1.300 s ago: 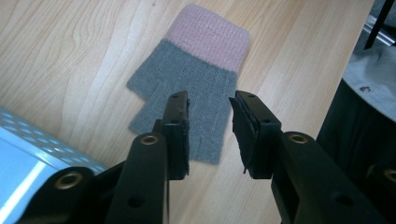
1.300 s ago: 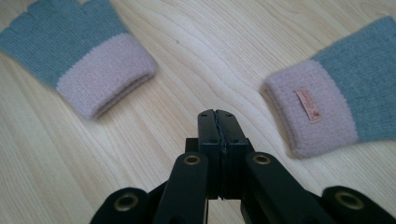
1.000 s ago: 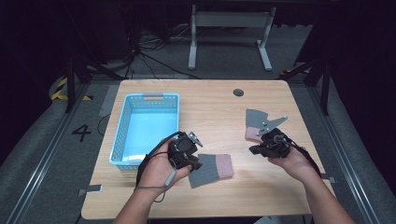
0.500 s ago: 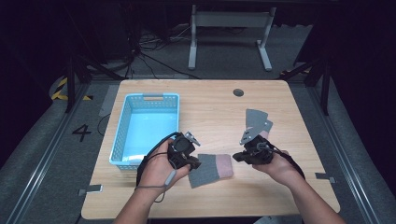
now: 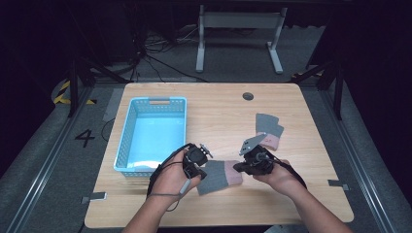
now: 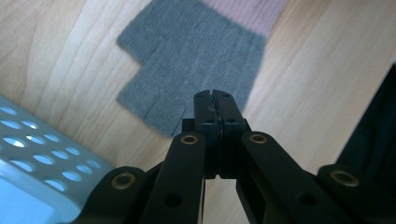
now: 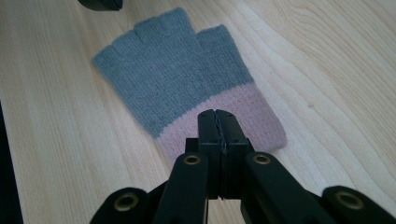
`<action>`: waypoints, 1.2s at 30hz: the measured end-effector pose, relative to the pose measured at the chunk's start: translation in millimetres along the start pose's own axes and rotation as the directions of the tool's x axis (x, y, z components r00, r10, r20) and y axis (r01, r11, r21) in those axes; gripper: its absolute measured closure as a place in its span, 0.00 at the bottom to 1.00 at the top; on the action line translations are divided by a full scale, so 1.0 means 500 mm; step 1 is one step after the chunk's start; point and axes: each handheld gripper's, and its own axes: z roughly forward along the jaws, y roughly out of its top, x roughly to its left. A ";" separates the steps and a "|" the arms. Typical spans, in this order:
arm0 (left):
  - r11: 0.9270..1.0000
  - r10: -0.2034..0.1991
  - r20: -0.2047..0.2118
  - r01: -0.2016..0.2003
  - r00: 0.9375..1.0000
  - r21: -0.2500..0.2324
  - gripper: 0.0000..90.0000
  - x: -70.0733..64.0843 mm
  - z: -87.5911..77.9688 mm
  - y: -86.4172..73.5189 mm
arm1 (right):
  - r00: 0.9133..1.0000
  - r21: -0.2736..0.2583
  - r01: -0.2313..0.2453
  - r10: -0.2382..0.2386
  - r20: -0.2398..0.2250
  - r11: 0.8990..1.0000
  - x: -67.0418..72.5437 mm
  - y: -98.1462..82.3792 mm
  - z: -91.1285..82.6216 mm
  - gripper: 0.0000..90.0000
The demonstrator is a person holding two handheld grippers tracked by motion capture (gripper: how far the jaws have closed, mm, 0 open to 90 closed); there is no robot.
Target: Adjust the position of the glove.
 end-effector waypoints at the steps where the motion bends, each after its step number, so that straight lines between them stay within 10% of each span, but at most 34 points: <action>1: 1.000 0.000 0.000 0.000 1.000 0.000 1.00 0.000 0.000 0.000 | 1.000 0.000 -0.002 0.002 0.003 1.000 0.002 0.001 0.003 1.00; 10: 0.996 -0.022 -0.048 0.026 0.999 0.087 0.99 0.009 0.031 -0.008 | 1.000 0.036 -0.022 0.022 0.014 0.999 -0.010 -0.007 0.013 1.00; 36: 0.990 -0.014 -0.070 0.024 0.997 0.140 1.00 0.005 0.079 0.007 | 1.000 0.094 -0.019 0.018 0.009 0.995 -0.005 -0.013 0.055 1.00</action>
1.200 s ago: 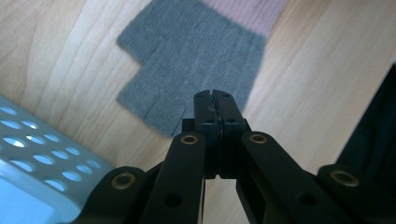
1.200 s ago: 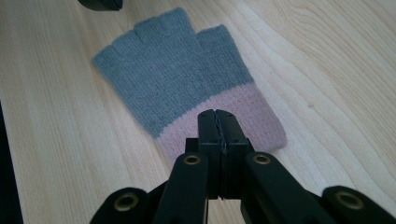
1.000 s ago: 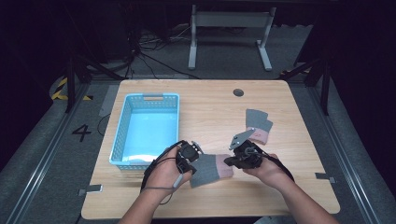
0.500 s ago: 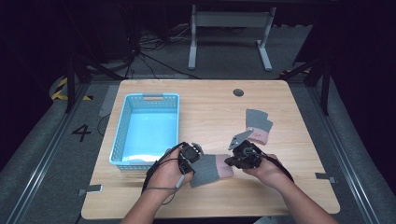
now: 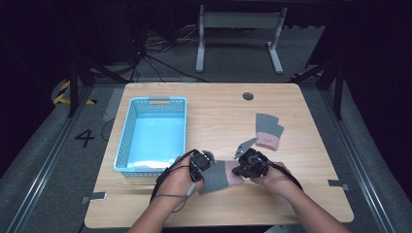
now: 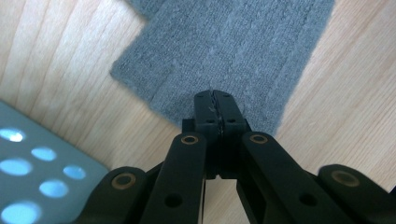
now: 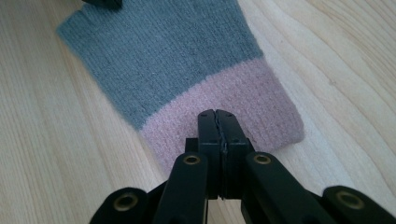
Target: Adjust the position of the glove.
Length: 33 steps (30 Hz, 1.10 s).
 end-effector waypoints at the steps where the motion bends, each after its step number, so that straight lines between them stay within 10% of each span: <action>1: 1.000 0.005 0.004 -0.005 1.000 0.003 1.00 -0.001 0.001 0.003 | 1.000 0.002 -0.005 0.005 -0.001 1.000 0.000 -0.002 -0.001 0.99; 18: 0.992 0.120 0.048 -0.119 0.992 -0.031 1.00 -0.039 0.020 0.067 | 0.993 0.004 -0.117 0.117 0.029 0.993 -0.023 -0.085 -0.047 0.99; 33: 0.986 0.112 0.105 -0.097 0.988 -0.136 0.92 -0.029 -0.053 0.044 | 0.990 -0.110 -0.138 0.141 0.026 0.984 -0.035 -0.083 -0.096 0.99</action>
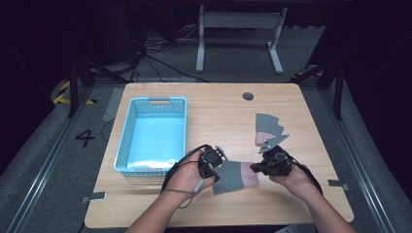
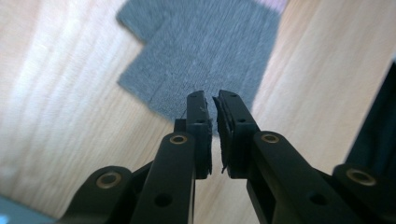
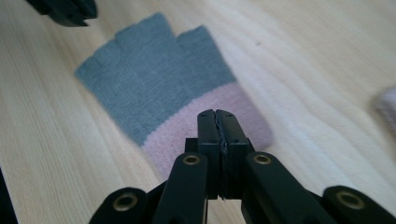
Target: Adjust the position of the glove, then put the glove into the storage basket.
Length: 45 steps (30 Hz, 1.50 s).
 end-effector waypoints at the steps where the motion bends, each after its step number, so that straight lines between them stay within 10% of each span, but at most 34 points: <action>1: 1.000 -0.003 0.010 0.003 1.000 -0.014 0.92 -0.001 -0.012 -0.002 | 1.000 -0.013 -0.003 0.003 0.008 1.000 -0.004 -0.001 -0.008 0.99; 23: 0.989 -0.041 0.023 0.044 0.999 -0.139 0.86 0.007 -0.091 -0.039 | 0.979 -0.161 -0.130 0.152 0.135 0.978 -0.097 -0.001 -0.075 0.99; 33: 0.983 -0.077 0.018 0.079 0.997 -0.168 0.85 0.021 -0.111 -0.061 | 0.959 -0.118 -0.203 0.222 0.175 0.972 -0.182 0.019 -0.041 0.99; 45: 0.982 -0.089 0.032 0.093 0.996 -0.165 0.84 0.025 -0.112 -0.067 | 0.950 -0.027 -0.236 0.236 0.203 0.971 -0.221 0.050 0.023 1.00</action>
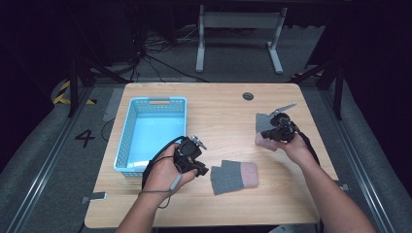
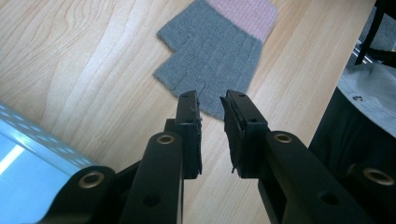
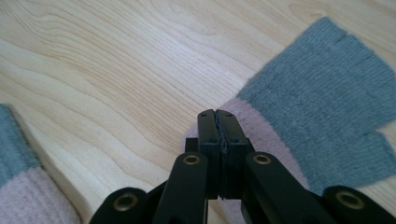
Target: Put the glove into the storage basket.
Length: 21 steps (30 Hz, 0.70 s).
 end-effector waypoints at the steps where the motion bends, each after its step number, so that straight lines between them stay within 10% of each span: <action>1: 1.000 0.000 0.000 0.000 1.000 0.000 0.84 0.000 0.000 0.000 | 1.000 0.007 -0.001 0.001 0.000 1.000 0.000 0.001 0.005 1.00; 21: 1.000 0.000 0.002 0.000 1.000 0.012 0.83 0.001 0.001 0.000 | 1.000 0.053 -0.015 0.015 -0.001 0.998 -0.008 0.000 0.040 0.99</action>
